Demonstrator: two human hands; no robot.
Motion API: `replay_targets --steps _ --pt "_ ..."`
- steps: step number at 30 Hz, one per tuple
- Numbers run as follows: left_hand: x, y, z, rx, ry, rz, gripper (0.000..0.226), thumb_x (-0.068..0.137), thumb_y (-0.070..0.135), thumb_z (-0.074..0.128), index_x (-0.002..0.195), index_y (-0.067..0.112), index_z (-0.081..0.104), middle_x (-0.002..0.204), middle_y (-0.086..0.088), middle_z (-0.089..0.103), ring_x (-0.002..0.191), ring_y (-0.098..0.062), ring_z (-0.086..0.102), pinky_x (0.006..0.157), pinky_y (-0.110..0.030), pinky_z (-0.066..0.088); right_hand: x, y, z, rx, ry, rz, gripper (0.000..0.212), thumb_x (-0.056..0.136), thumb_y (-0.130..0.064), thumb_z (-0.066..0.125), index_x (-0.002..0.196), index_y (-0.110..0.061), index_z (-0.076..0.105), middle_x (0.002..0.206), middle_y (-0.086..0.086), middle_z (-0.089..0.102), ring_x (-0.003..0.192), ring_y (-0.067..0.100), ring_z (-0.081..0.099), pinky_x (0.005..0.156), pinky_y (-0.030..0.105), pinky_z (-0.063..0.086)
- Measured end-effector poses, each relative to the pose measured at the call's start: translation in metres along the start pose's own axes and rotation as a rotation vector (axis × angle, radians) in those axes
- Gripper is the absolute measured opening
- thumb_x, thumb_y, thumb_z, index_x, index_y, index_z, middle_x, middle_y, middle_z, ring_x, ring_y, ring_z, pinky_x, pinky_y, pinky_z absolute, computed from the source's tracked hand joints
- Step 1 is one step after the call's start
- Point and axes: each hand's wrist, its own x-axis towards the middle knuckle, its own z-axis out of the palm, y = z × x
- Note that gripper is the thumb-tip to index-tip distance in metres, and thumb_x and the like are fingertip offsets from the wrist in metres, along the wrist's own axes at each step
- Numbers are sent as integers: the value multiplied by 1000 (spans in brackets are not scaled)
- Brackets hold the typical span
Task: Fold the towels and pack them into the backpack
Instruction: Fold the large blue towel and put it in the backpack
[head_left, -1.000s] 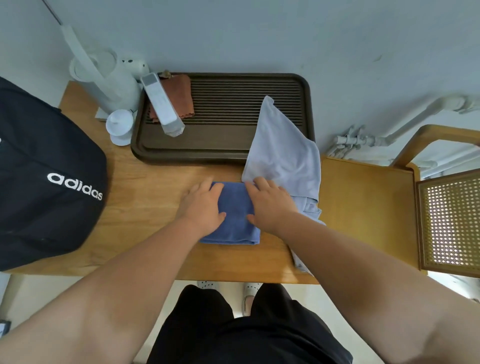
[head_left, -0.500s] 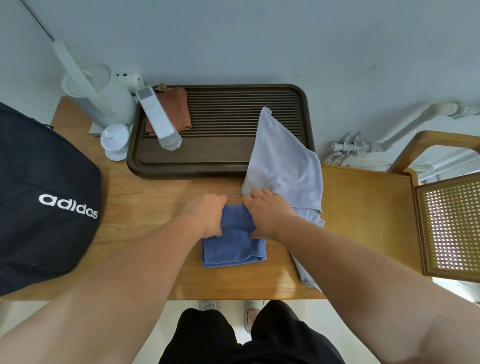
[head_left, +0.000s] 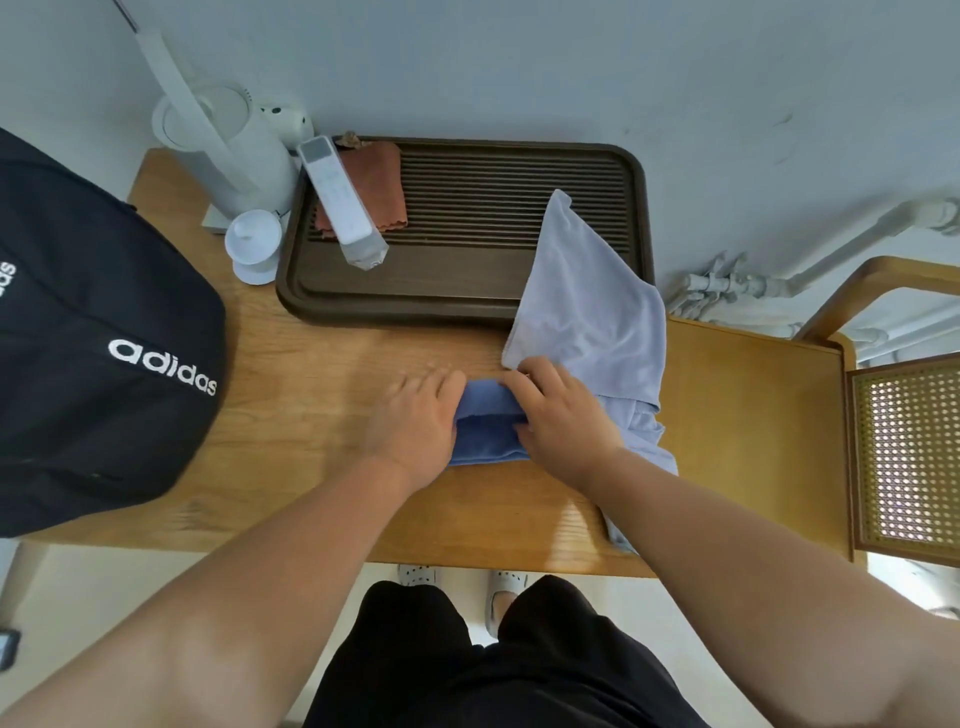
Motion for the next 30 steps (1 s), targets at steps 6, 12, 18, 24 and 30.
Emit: replay_targets --steps 6,12,18,24,30 --pt "-55 5 34 13 -141 37 82 99 64 26 159 23 -9 168 -3 -12 155 -25 -9 124 -54 -3 -55 6 15 -46 -89 -78 54 85 -34 71 133 -15 56 153 15 43 140 34 43 108 45 46" --pt "-69 16 54 49 -230 -11 88 95 74 14 154 21 -24 161 -4 -35 147 -25 -35 120 -58 -12 -68 -7 13 -115 -152 -47 56 93 -62 48 125 -17 62 158 14 39 146 37 34 114 54 35" --pt "-65 21 49 -8 -308 -40 80 97 70 6 151 24 -30 156 -1 -43 143 -22 -41 121 -57 -13 -7 -30 8 -117 -179 44 55 105 -56 21 148 -26 38 168 8 16 156 31 3 125 54 6" --pt "-51 10 39 -444 -56 -154 71 97 57 10 160 25 14 168 6 6 155 -12 2 125 -50 9 -6 -18 33 -131 -246 101 62 106 -50 19 160 -19 20 169 6 8 155 29 -8 125 51 -2" --pt "-13 16 44 -308 -58 -212 68 97 55 1 160 28 -2 167 7 -14 153 -13 -17 124 -50 -7 -8 -9 41 -14 -208 90 63 107 -50 21 161 -20 12 170 3 1 154 23 -16 126 43 -3"
